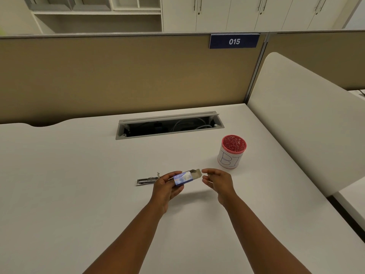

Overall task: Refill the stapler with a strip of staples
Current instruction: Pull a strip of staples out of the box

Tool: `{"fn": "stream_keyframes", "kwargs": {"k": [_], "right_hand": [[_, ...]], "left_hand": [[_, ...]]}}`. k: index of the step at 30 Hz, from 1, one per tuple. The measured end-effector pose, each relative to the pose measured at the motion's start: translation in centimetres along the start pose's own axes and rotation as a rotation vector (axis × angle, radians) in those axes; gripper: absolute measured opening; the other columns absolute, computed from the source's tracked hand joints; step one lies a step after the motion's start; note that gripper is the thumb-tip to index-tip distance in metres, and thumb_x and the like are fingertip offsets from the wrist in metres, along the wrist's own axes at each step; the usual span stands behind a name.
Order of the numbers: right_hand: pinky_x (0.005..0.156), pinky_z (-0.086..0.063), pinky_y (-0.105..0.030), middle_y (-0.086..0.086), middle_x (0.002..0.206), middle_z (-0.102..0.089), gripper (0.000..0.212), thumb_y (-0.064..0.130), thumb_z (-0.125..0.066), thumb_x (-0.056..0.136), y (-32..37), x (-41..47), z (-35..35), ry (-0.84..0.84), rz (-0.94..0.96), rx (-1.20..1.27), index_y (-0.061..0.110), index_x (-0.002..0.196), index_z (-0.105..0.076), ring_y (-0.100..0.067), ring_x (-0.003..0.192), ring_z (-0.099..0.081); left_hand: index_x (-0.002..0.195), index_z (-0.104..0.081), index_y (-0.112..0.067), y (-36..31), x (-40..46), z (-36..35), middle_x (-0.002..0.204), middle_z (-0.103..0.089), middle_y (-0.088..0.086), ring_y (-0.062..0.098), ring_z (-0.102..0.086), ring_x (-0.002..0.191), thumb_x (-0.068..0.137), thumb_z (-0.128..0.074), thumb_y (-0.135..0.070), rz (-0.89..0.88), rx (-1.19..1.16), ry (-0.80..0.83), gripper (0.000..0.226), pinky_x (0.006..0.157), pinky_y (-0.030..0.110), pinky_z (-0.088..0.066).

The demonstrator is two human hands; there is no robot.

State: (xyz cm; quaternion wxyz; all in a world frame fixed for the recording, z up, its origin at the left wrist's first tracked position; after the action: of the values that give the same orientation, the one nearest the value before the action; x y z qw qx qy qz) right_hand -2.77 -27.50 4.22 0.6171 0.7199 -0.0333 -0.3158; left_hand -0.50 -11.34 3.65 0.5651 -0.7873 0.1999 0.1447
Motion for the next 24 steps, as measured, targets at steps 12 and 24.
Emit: {"fn": "stream_keyframes", "kwargs": {"k": [12, 24], "right_hand": [[0.076, -0.047, -0.017, -0.015, 0.099, -0.072, 0.02, -0.002, -0.06, 0.078, -3.1, 0.3, 0.6, 0.115, 0.252, -0.63, 0.006, 0.094, -0.072, -0.008, 0.074, -0.065], [0.086, -0.039, -0.023, -0.002, 0.104, -0.068, 0.029, 0.023, -0.065, 0.081, -5.7, 1.4, 1.6, 0.221, 0.456, -0.843, 0.025, 0.11, -0.065, -0.013, 0.096, -0.053]], "left_hand": [[0.078, -0.068, -0.014, -0.2, 0.4, 0.6, 0.083, -0.068, 0.005, 0.019, -0.065, 0.075, 0.084, -0.053, 0.009, 0.003, -0.048, -0.075, 0.028, 0.049, 0.016, -0.056], [0.079, -0.067, -0.014, -0.5, 0.6, 1.9, 0.085, -0.067, 0.006, 0.019, -0.065, 0.076, 0.084, -0.054, 0.008, 0.002, -0.036, -0.088, 0.026, 0.05, 0.017, -0.057]]}}
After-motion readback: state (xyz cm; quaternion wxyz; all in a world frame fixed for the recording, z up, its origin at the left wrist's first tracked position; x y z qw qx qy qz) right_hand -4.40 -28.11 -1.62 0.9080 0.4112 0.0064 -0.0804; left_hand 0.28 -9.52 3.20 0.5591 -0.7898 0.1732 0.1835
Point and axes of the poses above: each hand's wrist, its own x-axis towards the middle knuckle, its own z-axis out of the back of the hand, y = z × x, the point moved 1 cm from there along x, towards the middle knuckle
